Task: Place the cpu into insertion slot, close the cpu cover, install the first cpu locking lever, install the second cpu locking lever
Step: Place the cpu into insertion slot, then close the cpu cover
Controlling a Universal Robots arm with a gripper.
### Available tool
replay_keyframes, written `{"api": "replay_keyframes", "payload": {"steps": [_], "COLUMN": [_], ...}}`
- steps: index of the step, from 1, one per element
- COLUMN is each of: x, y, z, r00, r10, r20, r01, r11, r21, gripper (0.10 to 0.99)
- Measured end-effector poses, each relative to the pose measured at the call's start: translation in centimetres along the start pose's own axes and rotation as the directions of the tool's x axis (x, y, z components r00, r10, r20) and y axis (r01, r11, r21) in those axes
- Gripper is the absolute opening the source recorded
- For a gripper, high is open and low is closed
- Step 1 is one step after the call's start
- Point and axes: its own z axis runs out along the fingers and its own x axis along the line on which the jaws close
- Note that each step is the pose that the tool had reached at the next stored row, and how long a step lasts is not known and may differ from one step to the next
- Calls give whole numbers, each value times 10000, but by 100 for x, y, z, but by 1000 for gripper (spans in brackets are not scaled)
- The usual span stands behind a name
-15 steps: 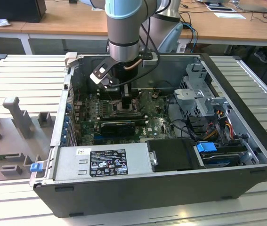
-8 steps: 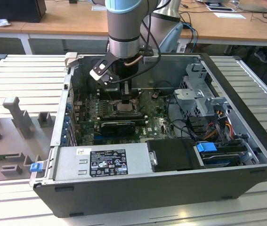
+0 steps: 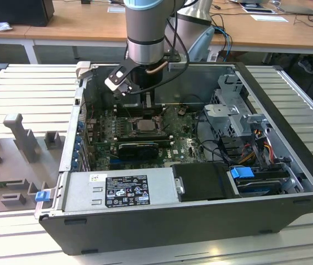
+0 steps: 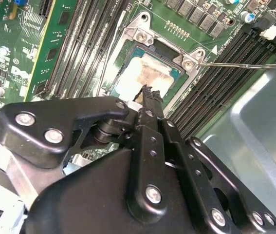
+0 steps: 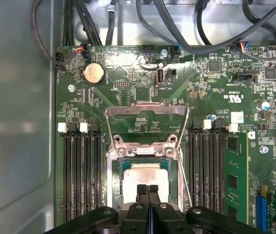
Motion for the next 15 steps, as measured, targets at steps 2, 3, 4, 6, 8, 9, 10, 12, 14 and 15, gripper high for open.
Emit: {"api": "replay_keyframes", "payload": {"steps": [2, 3, 4, 6, 8, 9, 10, 12, 14, 15], "x": [0, 0, 0, 0, 0, 1, 1, 1, 1, 1], "y": [2, 4, 5, 7, 10, 48, 81, 93, 96, 97], "z": [-34, -66, -89, -125, -140, -137, -134, -138, -179, -190], "r00": [10000, 10000, 10000, 10000, 10000, 10000, 10000, 10000, 10000, 10000], "r10": [0, 0, 0, 0, -1, 6, 8, 7, 5, 6], "r20": [0, 0, -1, 0, -1, -1, 0, 10, 26, 26], "r01": [0, 0, 0, 0, 1, -6, -8, -7, -5, -6], "r11": [10000, 10000, 10000, 10000, 10000, 10000, 10000, 10000, 10000, 10000], "r21": [0, -1, 0, 0, 1, 13, 14, 15, 14, 14], "gripper": [106, 106, 106, 106, 106, 106, 106, 106, 106, 106]}}
